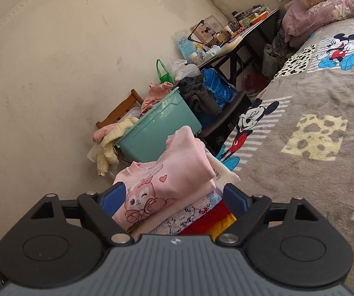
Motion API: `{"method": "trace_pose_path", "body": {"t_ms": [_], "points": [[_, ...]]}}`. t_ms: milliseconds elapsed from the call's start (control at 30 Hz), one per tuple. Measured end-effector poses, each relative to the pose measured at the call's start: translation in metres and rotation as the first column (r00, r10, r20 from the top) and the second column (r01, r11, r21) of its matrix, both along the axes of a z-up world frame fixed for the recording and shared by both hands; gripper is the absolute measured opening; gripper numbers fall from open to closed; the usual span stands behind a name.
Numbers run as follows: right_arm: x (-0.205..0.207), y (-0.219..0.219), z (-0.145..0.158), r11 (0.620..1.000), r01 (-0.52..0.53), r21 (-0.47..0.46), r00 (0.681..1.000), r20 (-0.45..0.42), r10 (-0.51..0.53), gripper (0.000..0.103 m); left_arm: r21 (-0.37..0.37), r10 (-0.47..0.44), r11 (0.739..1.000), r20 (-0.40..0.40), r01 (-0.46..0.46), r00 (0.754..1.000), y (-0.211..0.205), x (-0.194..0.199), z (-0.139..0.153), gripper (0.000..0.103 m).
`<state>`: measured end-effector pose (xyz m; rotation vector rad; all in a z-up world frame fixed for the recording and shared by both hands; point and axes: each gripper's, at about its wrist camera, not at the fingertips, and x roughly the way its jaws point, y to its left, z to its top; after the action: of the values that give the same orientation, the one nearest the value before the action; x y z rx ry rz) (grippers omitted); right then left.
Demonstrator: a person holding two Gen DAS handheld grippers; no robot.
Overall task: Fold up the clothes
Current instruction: 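Lay the sweatshirt on top of the stack and open both grippers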
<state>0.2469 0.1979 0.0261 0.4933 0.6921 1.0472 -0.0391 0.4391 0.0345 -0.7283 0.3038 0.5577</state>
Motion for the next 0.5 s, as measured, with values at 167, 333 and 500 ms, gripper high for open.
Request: {"method": "trace_pose_path", "body": {"t_ms": [167, 333, 500], "points": [[-0.042, -0.014, 0.015, 0.992, -0.034, -0.123, 0.999, 0.031, 0.038, 0.103, 0.117, 0.002, 0.993, -0.194, 0.022, 0.981, -0.033, 0.002, 0.015, 0.103], [-0.077, -0.017, 0.032, 0.959, -0.038, -0.279, 0.995, 0.076, 0.061, 0.103, 0.236, -0.004, 0.969, -0.252, 0.066, 0.968, -0.062, -0.005, 0.030, 0.103], [-0.100, -0.028, 0.047, 0.936, -0.030, -0.352, 0.987, 0.135, 0.082, 0.103, 0.286, 0.012, 0.955, -0.297, 0.076, 0.955, -0.086, -0.012, 0.051, 0.103]]}}
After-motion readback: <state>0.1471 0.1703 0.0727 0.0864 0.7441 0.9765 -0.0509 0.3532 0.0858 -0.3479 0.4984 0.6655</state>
